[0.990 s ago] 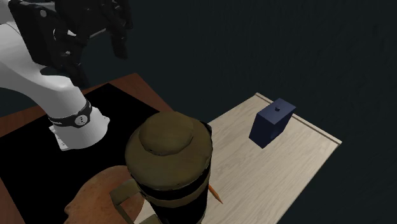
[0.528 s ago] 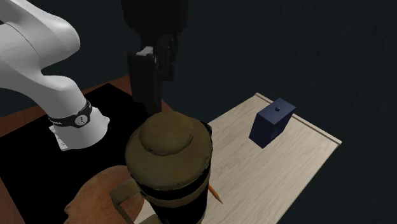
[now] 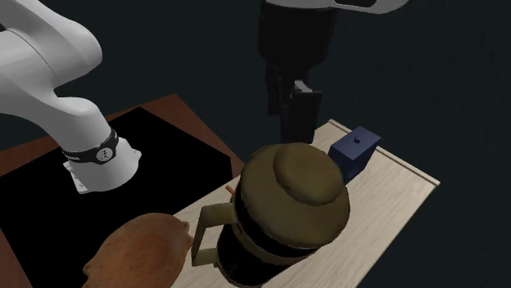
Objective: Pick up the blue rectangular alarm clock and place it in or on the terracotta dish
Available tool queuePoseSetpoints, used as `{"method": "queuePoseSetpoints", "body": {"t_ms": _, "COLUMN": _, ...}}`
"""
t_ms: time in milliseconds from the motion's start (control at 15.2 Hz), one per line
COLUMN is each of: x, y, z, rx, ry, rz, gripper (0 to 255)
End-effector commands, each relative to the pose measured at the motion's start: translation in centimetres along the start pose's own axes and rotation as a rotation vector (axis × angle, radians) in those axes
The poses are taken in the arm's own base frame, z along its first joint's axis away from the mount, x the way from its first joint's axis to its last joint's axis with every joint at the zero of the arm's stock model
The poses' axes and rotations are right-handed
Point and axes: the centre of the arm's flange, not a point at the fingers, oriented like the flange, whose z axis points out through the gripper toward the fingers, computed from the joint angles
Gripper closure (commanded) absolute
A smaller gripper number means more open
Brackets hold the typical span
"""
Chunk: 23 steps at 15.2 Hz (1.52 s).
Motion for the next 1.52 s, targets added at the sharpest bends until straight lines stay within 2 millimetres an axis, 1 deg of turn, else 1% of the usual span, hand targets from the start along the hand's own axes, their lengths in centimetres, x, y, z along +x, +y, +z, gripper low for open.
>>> {"method": "queuePoseSetpoints", "body": {"t_ms": 0, "x": 2.3, "y": -0.2, "z": 2.2, "rx": 0.015, "ry": -0.017, "rz": -0.05, "gripper": 0}}
{"method": "queuePoseSetpoints", "body": {"t_ms": 330, "x": 8.0, "y": -1.5, "z": 4.1, "rx": 0.008, "ry": 0.011, "rz": -0.177, "gripper": 0}}
{"method": "queuePoseSetpoints", "body": {"t_ms": 726, "x": 14.8, "y": -3.9, "z": 6.3, "rx": -0.001, "ry": 0.044, "rz": -0.33, "gripper": 0}}
{"method": "queuePoseSetpoints", "body": {"t_ms": 792, "x": 15.5, "y": -4.2, "z": 6.5, "rx": -0.002, "ry": 0.047, "rz": -0.346, "gripper": 0}}
{"method": "queuePoseSetpoints", "body": {"t_ms": 1254, "x": 15.6, "y": -4.3, "z": 10.2, "rx": -0.002, "ry": 0.047, "rz": -0.346, "gripper": 0}}
{"method": "queuePoseSetpoints", "body": {"t_ms": 1320, "x": 15.6, "y": -4.3, "z": 10.5, "rx": -0.002, "ry": 0.047, "rz": -0.346, "gripper": 0}}
{"method": "queuePoseSetpoints", "body": {"t_ms": 1452, "x": 15.7, "y": -4.3, "z": 10.5, "rx": -0.002, "ry": 0.047, "rz": -0.346, "gripper": 0}}
